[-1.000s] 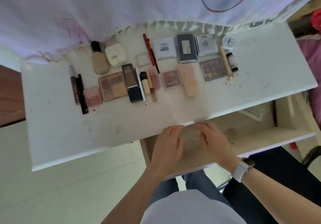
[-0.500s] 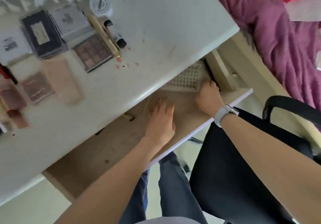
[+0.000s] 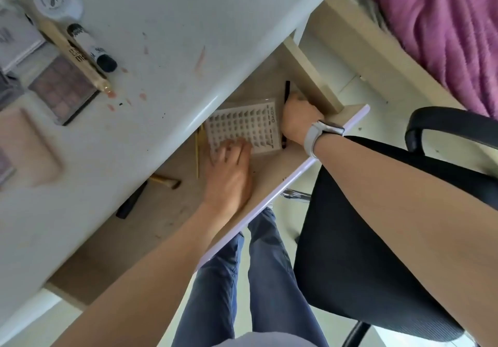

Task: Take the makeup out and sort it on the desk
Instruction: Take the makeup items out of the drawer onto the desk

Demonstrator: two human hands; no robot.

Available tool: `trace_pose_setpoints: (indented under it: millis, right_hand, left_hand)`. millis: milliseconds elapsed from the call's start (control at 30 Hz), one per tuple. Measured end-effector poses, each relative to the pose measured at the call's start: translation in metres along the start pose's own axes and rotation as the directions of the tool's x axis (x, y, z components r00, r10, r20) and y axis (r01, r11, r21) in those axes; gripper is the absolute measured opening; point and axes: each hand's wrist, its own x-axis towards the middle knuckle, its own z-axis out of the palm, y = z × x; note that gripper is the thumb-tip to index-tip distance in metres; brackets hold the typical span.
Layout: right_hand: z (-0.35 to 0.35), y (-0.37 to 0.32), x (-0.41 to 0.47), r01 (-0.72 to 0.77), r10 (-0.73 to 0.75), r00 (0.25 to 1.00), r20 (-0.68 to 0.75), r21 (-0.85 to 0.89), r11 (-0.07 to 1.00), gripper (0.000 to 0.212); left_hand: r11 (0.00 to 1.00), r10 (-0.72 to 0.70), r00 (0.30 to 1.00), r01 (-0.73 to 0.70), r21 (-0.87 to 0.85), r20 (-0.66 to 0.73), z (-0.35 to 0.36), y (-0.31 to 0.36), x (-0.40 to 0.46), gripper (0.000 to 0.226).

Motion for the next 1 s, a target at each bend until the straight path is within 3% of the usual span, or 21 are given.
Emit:
trace_pose_setpoints:
  millis: [67, 133, 267, 367, 433, 567, 700, 867, 933, 1000]
  right_hand:
    - [0.001, 0.000, 0.003, -0.011, 0.011, 1.000, -0.007, -0.005, 1.000, 0.034]
    - [0.003, -0.001, 0.005, -0.024, 0.023, 1.000, 0.001, 0.021, 0.999, 0.031]
    - [-0.001, -0.001, 0.008, -0.087, 0.069, 0.993, 0.093, 0.208, 0.974, 0.008]
    - [-0.004, -0.002, 0.006, -0.139, 0.100, 0.986, 0.133, 0.324, 0.936, 0.026]
    - [-0.007, -0.001, 0.004, -0.162, 0.114, 0.983, 0.142, 0.397, 0.904, 0.026]
    - [-0.016, -0.002, -0.002, -0.174, 0.115, 0.983, 0.146, 0.514, 0.840, 0.025]
    - [-0.024, -0.003, -0.015, -0.061, 0.016, 0.995, 0.097, 0.486, 0.872, 0.018]
    - [-0.033, -0.001, -0.044, 0.045, -0.052, 0.999, 0.002, 0.472, 0.880, 0.010]
    - [-0.039, -0.002, -0.054, 0.078, -0.069, 0.997, -0.038, 0.535, 0.841, 0.012]
    - [-0.049, -0.007, -0.063, 0.144, -0.078, 0.988, -0.132, 0.626, 0.767, 0.010]
  left_hand:
    - [0.996, 0.006, 0.993, 0.005, 0.090, -0.122, -0.001, -0.004, 0.002, 0.046]
    - [0.993, -0.040, 0.997, 0.047, 0.106, -0.071, -0.007, -0.008, 0.014, 0.051]
    - [0.983, -0.179, 0.981, 0.175, 0.053, 0.073, -0.010, -0.011, 0.041, 0.089]
    - [0.981, -0.191, 0.976, 0.185, 0.063, 0.104, -0.015, -0.006, 0.049, 0.100]
    - [0.973, -0.228, 0.969, 0.223, 0.053, 0.097, -0.017, -0.004, 0.047, 0.101]
    - [0.973, -0.206, 0.978, 0.204, -0.104, -0.010, -0.021, 0.000, 0.028, 0.075]
    - [0.983, -0.075, 0.991, 0.054, -0.176, -0.113, -0.030, 0.004, 0.012, 0.045]
    - [0.970, 0.114, 0.956, -0.165, -0.177, -0.271, -0.062, 0.007, -0.011, 0.031]
    - [0.937, 0.104, 0.941, -0.201, -0.284, -0.321, -0.078, 0.004, -0.018, 0.031]
    - [0.877, -0.015, 0.926, -0.169, -0.450, -0.377, -0.097, -0.002, -0.021, 0.034]
